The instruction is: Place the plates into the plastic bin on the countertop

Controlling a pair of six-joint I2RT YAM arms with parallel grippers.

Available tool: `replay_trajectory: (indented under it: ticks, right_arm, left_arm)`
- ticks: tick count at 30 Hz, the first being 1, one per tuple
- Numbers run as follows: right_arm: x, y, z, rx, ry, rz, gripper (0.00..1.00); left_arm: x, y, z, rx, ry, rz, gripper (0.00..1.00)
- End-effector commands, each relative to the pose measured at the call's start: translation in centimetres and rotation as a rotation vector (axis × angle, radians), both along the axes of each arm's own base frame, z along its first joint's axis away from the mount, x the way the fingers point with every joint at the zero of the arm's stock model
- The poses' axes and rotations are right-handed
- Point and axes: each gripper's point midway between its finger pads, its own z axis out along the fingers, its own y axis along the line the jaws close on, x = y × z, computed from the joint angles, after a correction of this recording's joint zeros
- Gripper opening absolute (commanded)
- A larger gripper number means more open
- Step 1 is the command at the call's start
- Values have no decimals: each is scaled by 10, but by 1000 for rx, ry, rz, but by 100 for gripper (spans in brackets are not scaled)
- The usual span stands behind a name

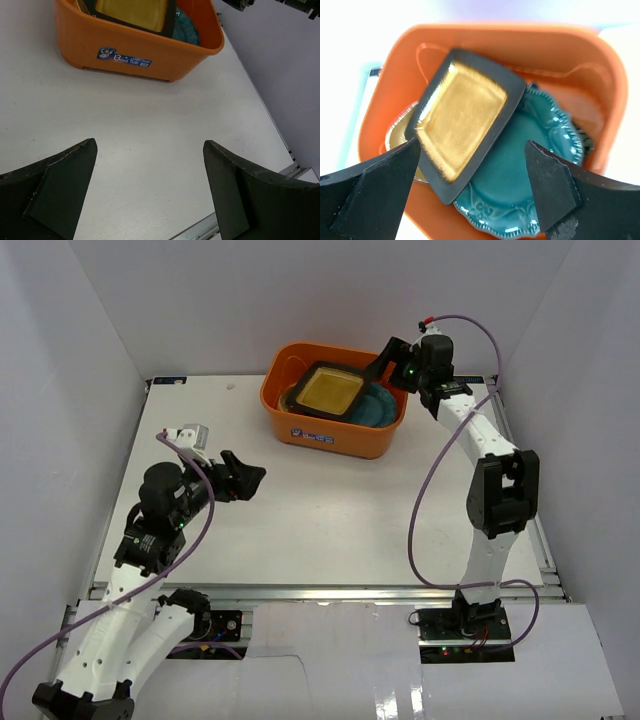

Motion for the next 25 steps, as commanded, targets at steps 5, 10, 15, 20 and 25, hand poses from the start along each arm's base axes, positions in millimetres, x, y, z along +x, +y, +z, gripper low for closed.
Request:
replay_trajectory:
  ticks: [5, 10, 15, 20, 25]
  right_arm:
    - [-53, -27, 74, -107, -205, -67, 97]
    - [-149, -38, 104, -14, -349, -30, 90]
    - [-254, -64, 78, 86, -425, -41, 90]
    - [-305, -98, 52, 84, -459, -151, 90]
    - [-318, -114, 60, 73, -509, -211, 90]
  left_arm:
    - [-13, 5, 62, -33, -123, 4, 98]
    - [-21, 9, 87, -59, -173, 12, 98]
    - [-35, 23, 88, -39, -190, 57, 98]
    - [-51, 34, 73, -53, -199, 93, 98]
    - [-45, 27, 51, -78, -126, 83, 98]
